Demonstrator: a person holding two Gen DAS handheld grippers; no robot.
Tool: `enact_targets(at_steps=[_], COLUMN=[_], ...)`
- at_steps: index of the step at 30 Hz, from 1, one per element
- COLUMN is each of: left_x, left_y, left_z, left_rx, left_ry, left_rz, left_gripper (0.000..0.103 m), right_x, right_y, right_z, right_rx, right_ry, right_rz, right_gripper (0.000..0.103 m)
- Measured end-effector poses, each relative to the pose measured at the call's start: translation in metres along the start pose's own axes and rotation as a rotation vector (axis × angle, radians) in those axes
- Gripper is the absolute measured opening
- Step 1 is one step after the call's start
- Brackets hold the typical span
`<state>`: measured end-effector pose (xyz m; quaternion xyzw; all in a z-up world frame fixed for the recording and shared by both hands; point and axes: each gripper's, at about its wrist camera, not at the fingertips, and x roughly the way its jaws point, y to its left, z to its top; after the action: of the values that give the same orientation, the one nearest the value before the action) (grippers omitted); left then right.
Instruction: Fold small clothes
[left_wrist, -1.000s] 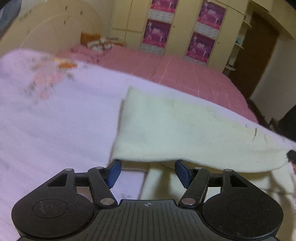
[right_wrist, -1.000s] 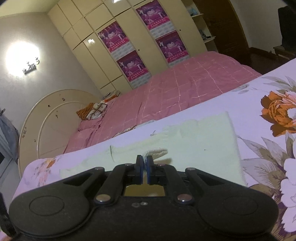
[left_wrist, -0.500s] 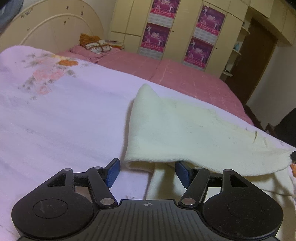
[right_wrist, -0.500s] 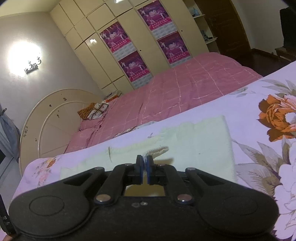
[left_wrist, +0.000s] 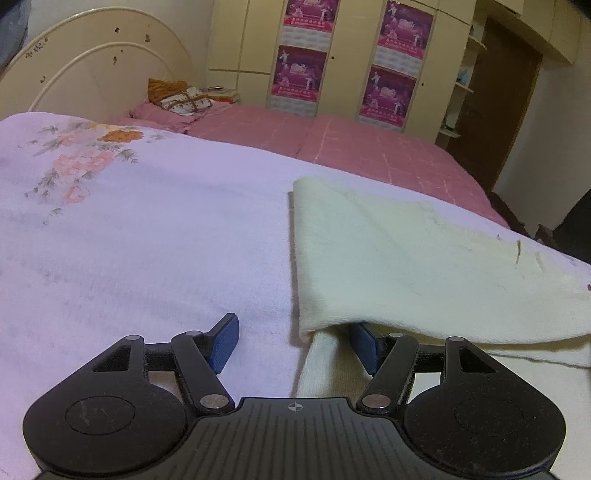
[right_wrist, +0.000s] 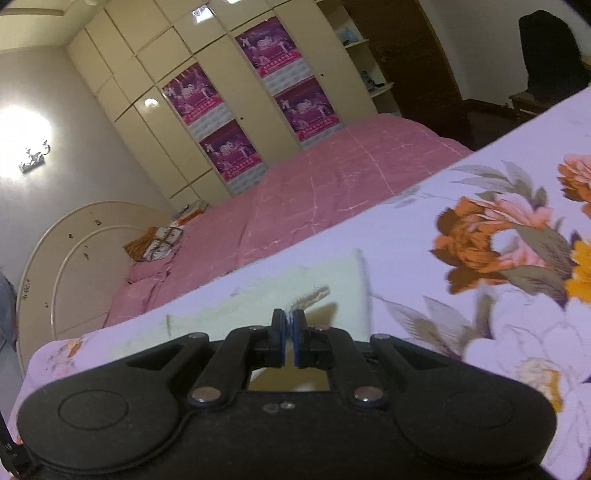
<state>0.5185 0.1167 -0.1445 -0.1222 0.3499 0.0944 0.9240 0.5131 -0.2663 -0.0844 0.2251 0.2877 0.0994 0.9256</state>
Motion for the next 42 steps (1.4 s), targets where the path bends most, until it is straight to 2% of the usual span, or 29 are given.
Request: enact_targets(at_steps=[13,31,32,33,35,38,40,42], left_x=[-0.001,-0.009,-0.016,-0.027,-0.049,-0.049,-0.034,-0.009], left_y=[0.003,0.001,0.003,0.006,0.011,-0.007,-0.028,-0.04], left_z=[0.0,-0.004,-0.003,-0.003,0.0,0.01,0.01,0.004], left_rx=[0.036,0.107,0.111,0.108,0.09,0.098,0.147,0.163], left_ry=[0.01,0.01,0.001,-0.033,-0.129,-0.167,-0.148,-0.065], left_rz=[-0.026,-0.023,-0.006,0.004,-0.02,-0.142,-0.218,-0.264], left_gripper=[0.065,0.065,0.065,0.065,0.065,0.065,0.065,0.065], right_x=[-0.011,0.0,-0.003,-0.008,-0.022,-0.019,-0.005,0.011], right_y=[-0.016,-0.031,-0.03,-0.029,-0.025,-0.017,-0.01,0.0], right_z=[-0.015,-0.033,-0.031,-0.029,-0.02,-0.011,-0.012,-0.019], right_rx=[0.003,0.026,0.026,0.02,-0.002,-0.053,-0.081,-0.12], right_ry=[0.013,0.077,0.076,0.061,0.018,0.014,0.04,0.069], right_rz=[-0.022,-0.081,-0.083,-0.091,-0.08,-0.066,-0.055,-0.049], right_gripper=[0.005,0.005,0.007,0.017,0.019,0.016,0.01,0.009])
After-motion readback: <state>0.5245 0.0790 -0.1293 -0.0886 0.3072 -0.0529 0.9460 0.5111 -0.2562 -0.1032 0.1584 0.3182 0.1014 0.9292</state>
